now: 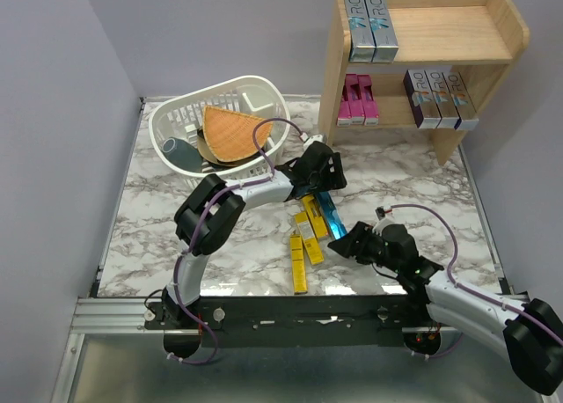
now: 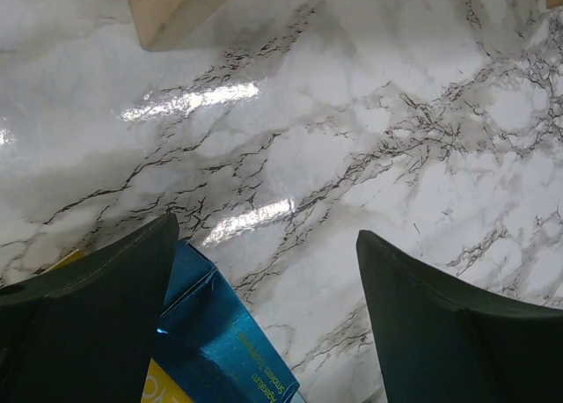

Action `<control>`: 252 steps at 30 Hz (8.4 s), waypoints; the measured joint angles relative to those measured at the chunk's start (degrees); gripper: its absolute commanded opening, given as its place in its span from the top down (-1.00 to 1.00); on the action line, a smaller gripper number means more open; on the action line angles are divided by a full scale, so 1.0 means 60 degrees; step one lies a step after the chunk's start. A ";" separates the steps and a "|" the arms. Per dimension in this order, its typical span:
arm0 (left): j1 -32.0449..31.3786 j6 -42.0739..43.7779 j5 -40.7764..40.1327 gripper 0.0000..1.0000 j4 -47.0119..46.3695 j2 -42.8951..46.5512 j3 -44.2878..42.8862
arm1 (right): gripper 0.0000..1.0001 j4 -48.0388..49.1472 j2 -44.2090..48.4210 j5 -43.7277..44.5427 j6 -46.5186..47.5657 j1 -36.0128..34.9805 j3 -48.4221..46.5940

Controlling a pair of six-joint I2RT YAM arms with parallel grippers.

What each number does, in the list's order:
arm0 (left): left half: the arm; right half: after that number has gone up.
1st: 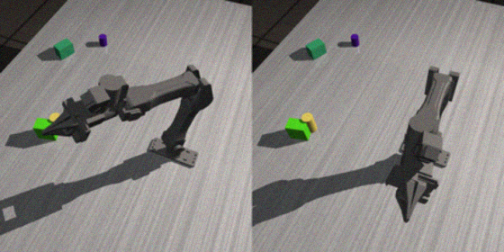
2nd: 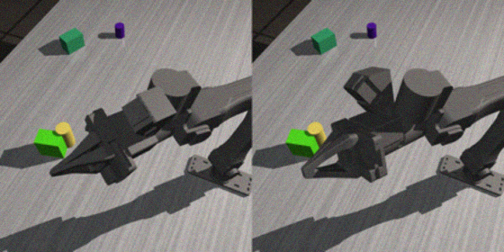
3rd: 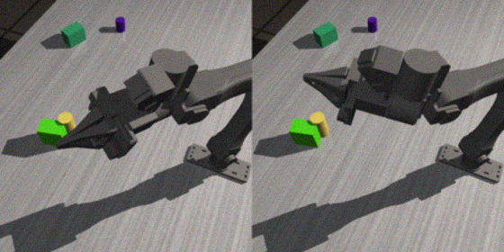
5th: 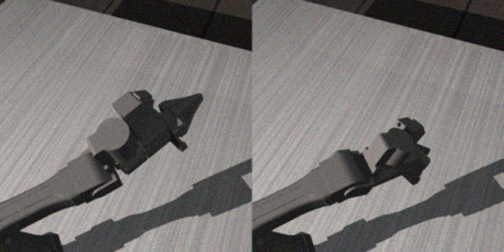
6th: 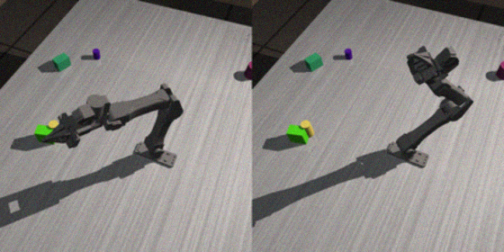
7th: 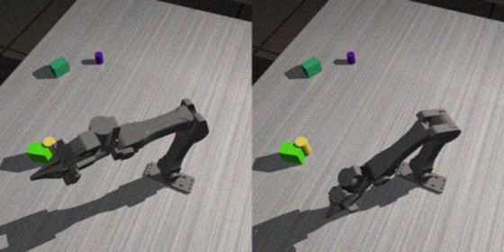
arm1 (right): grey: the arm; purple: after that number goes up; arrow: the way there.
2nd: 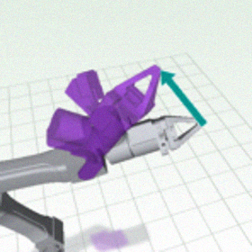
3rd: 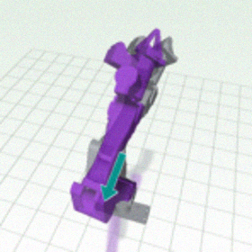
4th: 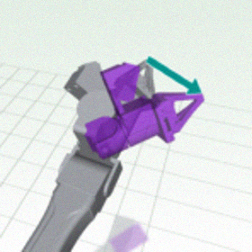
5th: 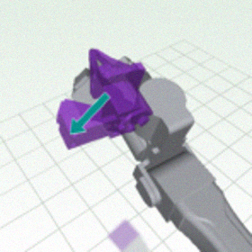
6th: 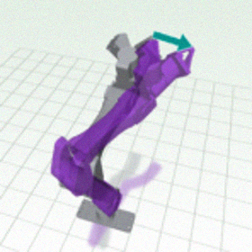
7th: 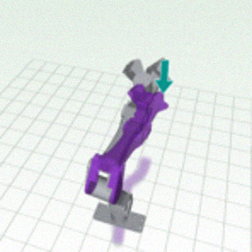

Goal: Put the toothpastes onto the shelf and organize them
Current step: Move the toothpaste to the center of the board, then pick up the toothpaste from the center of the board, then place the toothpaste on the shelf.

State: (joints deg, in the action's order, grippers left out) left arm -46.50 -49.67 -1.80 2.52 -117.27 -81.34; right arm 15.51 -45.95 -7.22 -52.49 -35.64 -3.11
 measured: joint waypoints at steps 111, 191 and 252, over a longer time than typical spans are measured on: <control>-0.0758 -0.0765 -0.3253 -0.40 0.6022 -0.0845 -0.3129 | -0.84 -0.2146 0.3359 0.2721 0.1938 0.0022 -0.0127; 0.0117 -0.5690 -0.1027 -0.43 -0.4426 0.4554 0.4699 | 0.05 0.0488 0.3544 0.0444 0.4666 0.0076 -0.1035; 0.2302 0.6353 -0.5584 -0.98 0.2029 1.0517 0.4350 | -0.07 -0.6550 -0.6634 0.1220 0.8207 0.4692 -1.7139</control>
State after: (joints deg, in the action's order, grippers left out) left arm -32.69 -11.55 -35.31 14.70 -54.17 -55.24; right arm -23.79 -85.76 0.10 -3.25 -7.49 -105.95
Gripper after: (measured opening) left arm 0.991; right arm 0.579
